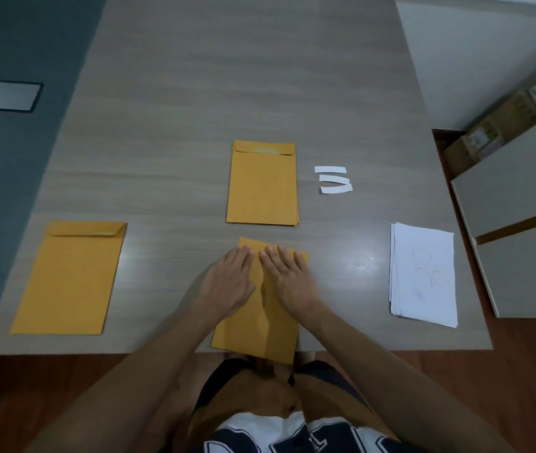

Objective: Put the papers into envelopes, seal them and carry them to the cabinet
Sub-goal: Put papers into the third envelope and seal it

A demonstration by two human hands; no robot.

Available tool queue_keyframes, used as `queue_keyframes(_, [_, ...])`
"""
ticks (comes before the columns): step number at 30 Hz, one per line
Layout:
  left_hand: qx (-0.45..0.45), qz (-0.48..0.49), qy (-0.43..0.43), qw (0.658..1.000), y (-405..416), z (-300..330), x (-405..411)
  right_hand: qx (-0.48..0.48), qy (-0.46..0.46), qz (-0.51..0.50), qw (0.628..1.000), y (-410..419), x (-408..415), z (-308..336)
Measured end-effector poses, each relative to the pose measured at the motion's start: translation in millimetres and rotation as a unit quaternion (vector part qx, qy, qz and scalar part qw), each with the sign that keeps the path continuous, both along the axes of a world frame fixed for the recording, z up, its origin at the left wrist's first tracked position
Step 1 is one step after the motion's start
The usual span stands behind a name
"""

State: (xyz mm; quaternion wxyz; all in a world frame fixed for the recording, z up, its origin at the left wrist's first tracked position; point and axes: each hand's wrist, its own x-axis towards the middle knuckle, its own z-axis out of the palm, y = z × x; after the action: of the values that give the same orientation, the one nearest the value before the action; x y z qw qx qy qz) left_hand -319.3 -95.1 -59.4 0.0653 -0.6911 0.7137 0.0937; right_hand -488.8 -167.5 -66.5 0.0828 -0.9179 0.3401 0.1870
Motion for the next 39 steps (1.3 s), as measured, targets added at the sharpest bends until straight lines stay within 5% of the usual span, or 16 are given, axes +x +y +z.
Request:
queue_keyframes(7, [0.006, -0.013, -0.05, 0.999, 2, 0, 0, -0.011, -0.045, 0.024, 0.999, -11, -46, 4])
queue_keyframes(15, [0.05, 0.08, 0.021, 0.995, -6, 9, -19, -0.03, -0.076, 0.017, 0.996, -16, -58, 10])
queue_keyframes(20, [0.013, 0.081, 0.066, 0.994, -15, 4, -49, -0.016, -0.042, 0.009, 0.999, -17, -57, 14])
queue_keyframes(23, [0.033, 0.036, 0.039, 0.998, -3, -12, -42, -0.028, -0.053, 0.009, 0.998, -17, -59, 11])
queue_keyframes(33, [0.059, 0.098, 0.014, 0.993, 8, -2, 2, -0.042, 0.01, 0.014, 0.999, -23, -49, 19])
queue_keyframes(39, [0.027, 0.21, 0.117, 0.97, -26, 16, -8, 0.026, -0.153, -0.209, 0.965, -34, -24, 25])
